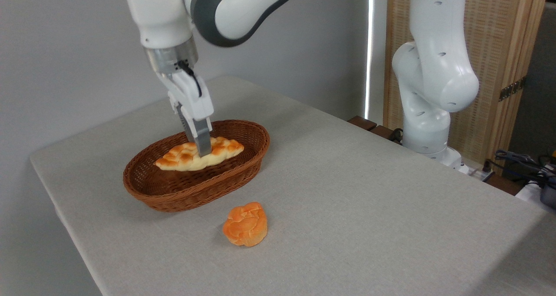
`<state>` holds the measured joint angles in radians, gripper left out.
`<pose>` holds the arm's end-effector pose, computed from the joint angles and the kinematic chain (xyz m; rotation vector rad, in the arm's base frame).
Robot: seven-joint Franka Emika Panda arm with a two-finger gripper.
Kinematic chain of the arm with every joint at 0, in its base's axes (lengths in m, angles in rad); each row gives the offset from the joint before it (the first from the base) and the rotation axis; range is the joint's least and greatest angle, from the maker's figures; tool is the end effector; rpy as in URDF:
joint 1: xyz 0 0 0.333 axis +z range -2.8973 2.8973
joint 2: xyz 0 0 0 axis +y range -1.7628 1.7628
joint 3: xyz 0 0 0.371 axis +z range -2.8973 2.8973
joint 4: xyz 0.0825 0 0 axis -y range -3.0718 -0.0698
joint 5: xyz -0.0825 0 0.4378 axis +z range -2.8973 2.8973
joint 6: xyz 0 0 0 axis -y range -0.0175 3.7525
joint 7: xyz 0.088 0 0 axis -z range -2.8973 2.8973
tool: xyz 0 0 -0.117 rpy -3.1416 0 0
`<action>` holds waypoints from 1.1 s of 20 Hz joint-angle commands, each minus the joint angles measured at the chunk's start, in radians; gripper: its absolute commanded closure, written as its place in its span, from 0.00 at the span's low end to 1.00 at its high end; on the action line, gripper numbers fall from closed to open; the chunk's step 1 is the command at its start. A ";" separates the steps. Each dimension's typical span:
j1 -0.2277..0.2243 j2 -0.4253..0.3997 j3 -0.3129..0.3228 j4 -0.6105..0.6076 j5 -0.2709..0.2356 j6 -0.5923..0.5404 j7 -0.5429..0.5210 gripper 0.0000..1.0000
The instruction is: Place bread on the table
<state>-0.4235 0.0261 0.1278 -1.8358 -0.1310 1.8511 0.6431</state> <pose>0.5916 -0.1930 0.5380 2.7174 -1.3158 0.0163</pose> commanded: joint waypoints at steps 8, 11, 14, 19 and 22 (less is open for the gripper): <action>0.169 -0.064 0.007 -0.011 0.025 -0.139 -0.010 0.58; 0.236 -0.063 0.006 -0.020 0.025 -0.191 -0.014 0.56; 0.284 -0.052 0.006 -0.037 0.025 -0.194 -0.011 0.41; 0.313 -0.011 0.006 -0.039 0.022 -0.194 -0.010 0.00; 0.311 0.008 0.004 -0.039 0.022 -0.194 -0.011 0.00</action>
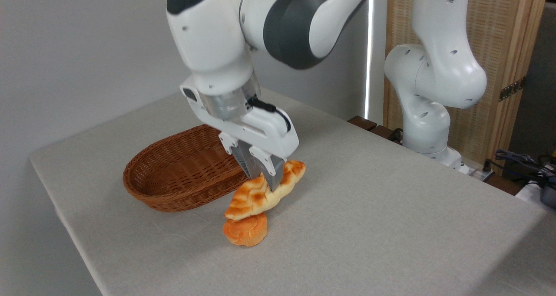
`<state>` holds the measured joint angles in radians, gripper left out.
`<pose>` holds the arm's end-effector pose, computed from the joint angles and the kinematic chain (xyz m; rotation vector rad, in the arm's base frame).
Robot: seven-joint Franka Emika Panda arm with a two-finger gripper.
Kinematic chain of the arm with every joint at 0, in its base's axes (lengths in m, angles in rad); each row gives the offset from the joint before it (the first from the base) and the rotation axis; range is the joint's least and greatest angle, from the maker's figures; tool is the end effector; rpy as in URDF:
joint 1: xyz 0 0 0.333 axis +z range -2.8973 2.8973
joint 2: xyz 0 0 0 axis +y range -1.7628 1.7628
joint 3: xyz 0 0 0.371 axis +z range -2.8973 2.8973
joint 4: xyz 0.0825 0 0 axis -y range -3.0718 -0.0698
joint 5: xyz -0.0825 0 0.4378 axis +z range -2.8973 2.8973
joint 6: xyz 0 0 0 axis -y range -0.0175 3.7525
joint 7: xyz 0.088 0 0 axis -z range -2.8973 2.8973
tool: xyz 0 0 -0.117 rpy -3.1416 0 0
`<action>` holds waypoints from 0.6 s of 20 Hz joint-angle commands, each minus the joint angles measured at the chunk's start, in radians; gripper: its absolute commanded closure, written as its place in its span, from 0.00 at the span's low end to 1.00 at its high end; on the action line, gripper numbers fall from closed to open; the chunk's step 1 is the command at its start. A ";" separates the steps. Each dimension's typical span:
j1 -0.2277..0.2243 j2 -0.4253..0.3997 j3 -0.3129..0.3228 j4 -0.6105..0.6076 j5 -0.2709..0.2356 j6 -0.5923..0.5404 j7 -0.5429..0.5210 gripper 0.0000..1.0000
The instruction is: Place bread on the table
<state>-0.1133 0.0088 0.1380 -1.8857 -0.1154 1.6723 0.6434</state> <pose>0.5875 0.0019 0.5094 2.8230 -0.8641 -0.2566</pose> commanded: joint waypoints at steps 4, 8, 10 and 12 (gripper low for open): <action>-0.002 0.025 -0.008 0.011 0.008 -0.016 -0.005 0.00; -0.003 0.034 -0.012 0.013 0.008 -0.016 -0.005 0.00; -0.003 0.033 -0.015 0.019 0.008 -0.016 -0.005 0.00; -0.005 0.025 -0.018 0.046 0.007 -0.010 -0.004 0.00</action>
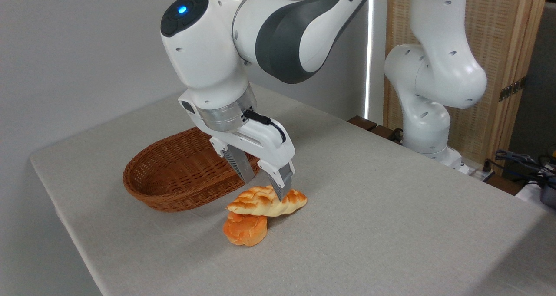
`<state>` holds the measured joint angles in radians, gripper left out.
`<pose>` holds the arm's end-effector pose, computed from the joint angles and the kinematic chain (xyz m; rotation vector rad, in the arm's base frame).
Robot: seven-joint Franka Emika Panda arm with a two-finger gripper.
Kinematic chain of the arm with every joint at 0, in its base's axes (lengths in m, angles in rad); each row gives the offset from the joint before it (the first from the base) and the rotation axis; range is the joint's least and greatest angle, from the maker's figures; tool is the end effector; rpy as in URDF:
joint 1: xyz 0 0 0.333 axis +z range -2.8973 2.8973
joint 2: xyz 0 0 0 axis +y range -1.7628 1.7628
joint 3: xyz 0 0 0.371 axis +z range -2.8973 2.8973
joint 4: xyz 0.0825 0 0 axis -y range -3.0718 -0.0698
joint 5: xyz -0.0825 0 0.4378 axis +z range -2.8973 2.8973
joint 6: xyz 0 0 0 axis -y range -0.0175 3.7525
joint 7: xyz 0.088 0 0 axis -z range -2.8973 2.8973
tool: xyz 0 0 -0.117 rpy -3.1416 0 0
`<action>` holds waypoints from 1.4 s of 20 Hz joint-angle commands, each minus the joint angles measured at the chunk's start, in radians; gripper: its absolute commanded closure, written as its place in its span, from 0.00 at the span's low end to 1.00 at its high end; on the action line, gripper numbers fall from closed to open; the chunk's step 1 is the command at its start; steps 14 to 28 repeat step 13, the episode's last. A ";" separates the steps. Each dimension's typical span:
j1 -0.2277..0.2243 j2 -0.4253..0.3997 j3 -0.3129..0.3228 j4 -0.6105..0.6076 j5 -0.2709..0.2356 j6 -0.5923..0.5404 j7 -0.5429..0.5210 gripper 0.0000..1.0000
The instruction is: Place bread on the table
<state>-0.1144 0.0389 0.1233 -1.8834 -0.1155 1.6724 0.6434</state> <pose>0.5929 -0.0079 0.4929 2.8096 -0.8812 -0.2985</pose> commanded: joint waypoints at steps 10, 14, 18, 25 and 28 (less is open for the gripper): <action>-0.005 -0.022 -0.053 0.185 0.010 0.063 0.059 0.00; -0.004 -0.025 -0.044 0.184 0.002 0.063 0.070 0.00; -0.004 -0.025 -0.044 0.184 0.002 0.063 0.070 0.00; -0.004 -0.025 -0.044 0.184 0.002 0.063 0.070 0.00; -0.004 -0.025 -0.044 0.184 0.002 0.063 0.070 0.00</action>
